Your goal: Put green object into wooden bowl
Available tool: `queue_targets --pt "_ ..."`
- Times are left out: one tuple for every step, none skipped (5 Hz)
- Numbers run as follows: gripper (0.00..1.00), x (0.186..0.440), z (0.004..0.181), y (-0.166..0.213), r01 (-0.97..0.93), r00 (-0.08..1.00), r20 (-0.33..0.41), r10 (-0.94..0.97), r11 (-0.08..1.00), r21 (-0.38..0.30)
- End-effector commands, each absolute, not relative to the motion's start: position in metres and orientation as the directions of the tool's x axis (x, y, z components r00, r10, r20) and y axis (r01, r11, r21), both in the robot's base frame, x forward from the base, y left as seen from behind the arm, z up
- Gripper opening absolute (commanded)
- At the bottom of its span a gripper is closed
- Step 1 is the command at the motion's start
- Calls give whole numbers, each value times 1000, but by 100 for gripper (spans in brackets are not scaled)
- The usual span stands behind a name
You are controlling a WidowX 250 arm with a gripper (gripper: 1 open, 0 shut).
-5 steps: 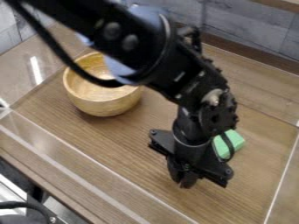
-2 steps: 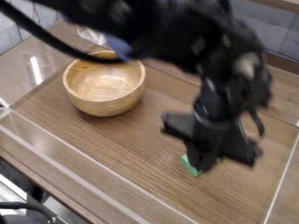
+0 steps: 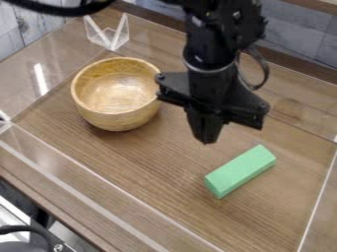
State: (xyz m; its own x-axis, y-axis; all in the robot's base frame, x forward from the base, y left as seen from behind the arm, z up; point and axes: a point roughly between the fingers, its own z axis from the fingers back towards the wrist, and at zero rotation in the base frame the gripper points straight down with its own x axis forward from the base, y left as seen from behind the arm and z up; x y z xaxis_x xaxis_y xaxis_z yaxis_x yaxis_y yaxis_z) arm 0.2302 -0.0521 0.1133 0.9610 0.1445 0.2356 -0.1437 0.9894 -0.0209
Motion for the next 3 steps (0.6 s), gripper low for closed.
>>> queue_targets --pt "100 241 112 -53 -160 952 261 162 987 -28" --pt "100 238 108 -63 -141 958 250 141 990 -18" --pt "0 238 111 -73 -130 961 246 129 991 -14"
